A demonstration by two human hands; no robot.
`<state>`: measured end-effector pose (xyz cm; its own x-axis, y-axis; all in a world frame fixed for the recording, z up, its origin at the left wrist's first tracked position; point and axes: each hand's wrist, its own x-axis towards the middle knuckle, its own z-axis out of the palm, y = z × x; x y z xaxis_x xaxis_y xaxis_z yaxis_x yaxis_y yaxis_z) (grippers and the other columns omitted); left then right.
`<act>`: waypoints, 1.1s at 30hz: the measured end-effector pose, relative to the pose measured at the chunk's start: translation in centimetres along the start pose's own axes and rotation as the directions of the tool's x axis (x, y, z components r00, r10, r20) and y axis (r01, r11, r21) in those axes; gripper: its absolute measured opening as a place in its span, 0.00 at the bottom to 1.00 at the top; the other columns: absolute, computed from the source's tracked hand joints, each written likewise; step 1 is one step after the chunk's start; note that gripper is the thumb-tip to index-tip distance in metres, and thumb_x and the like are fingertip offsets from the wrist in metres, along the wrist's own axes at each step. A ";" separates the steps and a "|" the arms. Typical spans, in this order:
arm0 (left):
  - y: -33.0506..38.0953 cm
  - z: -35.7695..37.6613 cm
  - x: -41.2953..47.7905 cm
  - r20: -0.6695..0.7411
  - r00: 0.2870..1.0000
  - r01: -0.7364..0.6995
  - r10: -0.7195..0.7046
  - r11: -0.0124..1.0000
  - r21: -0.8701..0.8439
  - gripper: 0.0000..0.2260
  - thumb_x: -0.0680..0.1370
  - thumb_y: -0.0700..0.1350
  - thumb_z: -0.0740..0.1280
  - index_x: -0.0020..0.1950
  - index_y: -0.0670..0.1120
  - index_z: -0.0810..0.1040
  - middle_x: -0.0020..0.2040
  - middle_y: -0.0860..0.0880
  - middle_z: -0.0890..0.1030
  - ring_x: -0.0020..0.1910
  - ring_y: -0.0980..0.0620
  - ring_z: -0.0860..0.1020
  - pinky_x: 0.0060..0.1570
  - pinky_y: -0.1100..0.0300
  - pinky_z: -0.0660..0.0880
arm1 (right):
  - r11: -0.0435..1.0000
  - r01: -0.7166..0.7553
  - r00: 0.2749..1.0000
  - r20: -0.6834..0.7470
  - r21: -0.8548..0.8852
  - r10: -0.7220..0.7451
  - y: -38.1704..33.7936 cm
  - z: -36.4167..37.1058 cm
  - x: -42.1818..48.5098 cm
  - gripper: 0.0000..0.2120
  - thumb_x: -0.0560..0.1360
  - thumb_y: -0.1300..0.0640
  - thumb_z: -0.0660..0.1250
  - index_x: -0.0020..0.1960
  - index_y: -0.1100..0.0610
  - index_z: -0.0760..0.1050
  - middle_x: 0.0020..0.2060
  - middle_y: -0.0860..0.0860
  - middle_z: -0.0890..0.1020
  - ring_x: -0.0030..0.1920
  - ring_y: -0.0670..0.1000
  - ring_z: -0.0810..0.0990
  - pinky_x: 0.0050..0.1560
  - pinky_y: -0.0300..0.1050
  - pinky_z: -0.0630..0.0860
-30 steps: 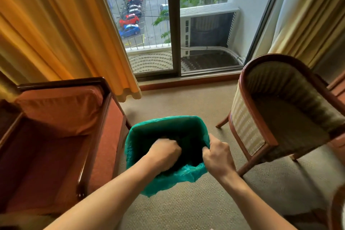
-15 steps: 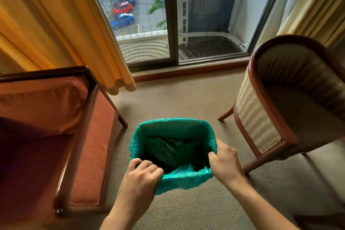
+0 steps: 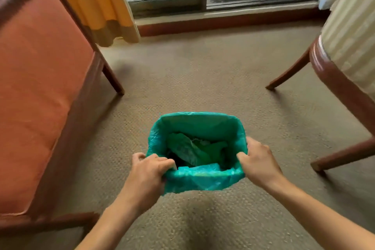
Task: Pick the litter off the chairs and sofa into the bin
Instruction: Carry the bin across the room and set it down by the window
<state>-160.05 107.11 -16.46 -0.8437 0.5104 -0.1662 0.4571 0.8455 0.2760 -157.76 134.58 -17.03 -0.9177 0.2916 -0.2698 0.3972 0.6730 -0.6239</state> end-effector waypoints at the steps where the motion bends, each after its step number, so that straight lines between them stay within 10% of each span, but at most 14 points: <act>1: -0.9 2.5 0.0 0.004 1.000 -0.004 0.004 1.000 -0.012 0.11 0.62 0.46 0.69 0.43 0.57 0.77 0.37 0.62 0.80 0.41 0.58 0.78 0.48 0.49 0.63 | 1.000 0.013 1.000 0.011 -0.004 -0.013 1.6 1.8 0.7 0.05 0.68 0.64 0.64 0.41 0.55 0.74 0.33 0.47 0.80 0.36 0.52 0.77 0.35 0.44 0.66; 5: -1.7 8.9 1.0 0.088 0.994 -0.092 0.071 0.960 0.265 0.14 0.56 0.45 0.75 0.37 0.55 0.76 0.31 0.61 0.78 0.39 0.55 0.78 0.56 0.43 0.60 | 0.996 0.048 0.994 0.102 -0.069 -0.041 7.0 7.8 2.0 0.08 0.67 0.63 0.62 0.44 0.52 0.73 0.37 0.48 0.81 0.39 0.52 0.79 0.36 0.46 0.72; 9: 2.5 9.2 1.9 0.209 0.974 -0.170 0.089 0.897 0.408 0.10 0.73 0.46 0.67 0.54 0.52 0.75 0.50 0.53 0.82 0.56 0.47 0.76 0.69 0.39 0.54 | 0.984 0.042 0.972 0.237 -0.170 -0.001 6.9 7.6 2.4 0.23 0.73 0.56 0.63 0.67 0.49 0.67 0.53 0.54 0.83 0.52 0.56 0.82 0.52 0.52 0.79; 11: 4.7 8.8 2.4 0.176 0.974 -0.200 0.145 0.914 0.354 0.13 0.72 0.51 0.67 0.54 0.51 0.71 0.50 0.50 0.82 0.52 0.45 0.79 0.61 0.46 0.65 | 0.936 0.161 0.987 0.065 -0.314 -0.148 5.8 6.4 1.9 0.29 0.78 0.50 0.61 0.76 0.52 0.57 0.63 0.55 0.78 0.62 0.58 0.77 0.62 0.54 0.74; 14: 6.0 9.6 3.1 0.107 0.939 -0.342 0.327 0.918 0.199 0.14 0.68 0.57 0.66 0.48 0.51 0.73 0.42 0.49 0.84 0.41 0.44 0.81 0.43 0.52 0.75 | 0.850 0.474 0.876 0.029 -0.232 -0.481 3.8 6.8 -0.3 0.19 0.77 0.50 0.57 0.67 0.47 0.72 0.60 0.47 0.80 0.63 0.48 0.75 0.73 0.55 0.61; 20: 3.3 10.0 2.1 0.254 0.932 -0.319 0.258 0.918 0.237 0.10 0.77 0.48 0.64 0.57 0.52 0.75 0.48 0.45 0.81 0.48 0.40 0.80 0.45 0.52 0.75 | 0.741 0.624 0.716 0.562 -0.247 -0.415 4.8 9.0 -0.7 0.17 0.79 0.43 0.53 0.46 0.52 0.73 0.34 0.50 0.81 0.35 0.52 0.78 0.39 0.52 0.77; 23: 1.8 9.3 1.4 0.236 0.953 -0.249 0.188 0.932 0.263 0.12 0.74 0.56 0.65 0.54 0.52 0.77 0.47 0.49 0.82 0.48 0.45 0.81 0.46 0.53 0.78 | 0.694 0.662 0.732 0.443 -0.284 -0.518 4.6 9.1 0.0 0.16 0.79 0.43 0.56 0.42 0.52 0.75 0.34 0.47 0.81 0.35 0.50 0.77 0.50 0.48 0.78; 26: 1.3 8.2 0.5 0.100 0.989 -0.115 0.108 0.991 0.068 0.28 0.70 0.68 0.61 0.67 0.59 0.74 0.57 0.57 0.82 0.58 0.54 0.78 0.57 0.57 0.76 | 0.765 0.619 0.778 0.007 -0.175 -0.628 4.1 8.6 0.7 0.08 0.75 0.51 0.62 0.49 0.49 0.79 0.48 0.43 0.84 0.49 0.47 0.80 0.63 0.48 0.73; 30: 0.0 7.3 1.8 -0.273 0.956 0.095 -0.106 0.994 -0.053 0.34 0.76 0.61 0.63 0.79 0.53 0.57 0.74 0.56 0.69 0.70 0.54 0.67 0.69 0.57 0.64 | 0.942 0.334 0.912 -0.264 0.030 -0.315 3.9 7.6 2.0 0.15 0.77 0.61 0.62 0.61 0.49 0.75 0.58 0.44 0.79 0.58 0.46 0.76 0.60 0.45 0.73; 33: -1.6 8.2 3.6 -0.215 0.920 0.313 -0.328 0.944 -0.100 0.38 0.78 0.55 0.63 0.80 0.47 0.45 0.79 0.48 0.58 0.73 0.47 0.63 0.70 0.52 0.64 | 0.967 0.192 0.957 -0.252 0.165 -0.147 4.2 8.0 2.0 0.16 0.80 0.59 0.58 0.66 0.48 0.71 0.47 0.49 0.82 0.46 0.49 0.79 0.46 0.44 0.73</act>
<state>-161.49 108.87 -25.26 -0.9865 0.1589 -0.0399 0.1396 0.9427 0.3030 -157.90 132.53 -26.10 -0.9363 0.3508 0.0185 0.2077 0.5953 -0.7762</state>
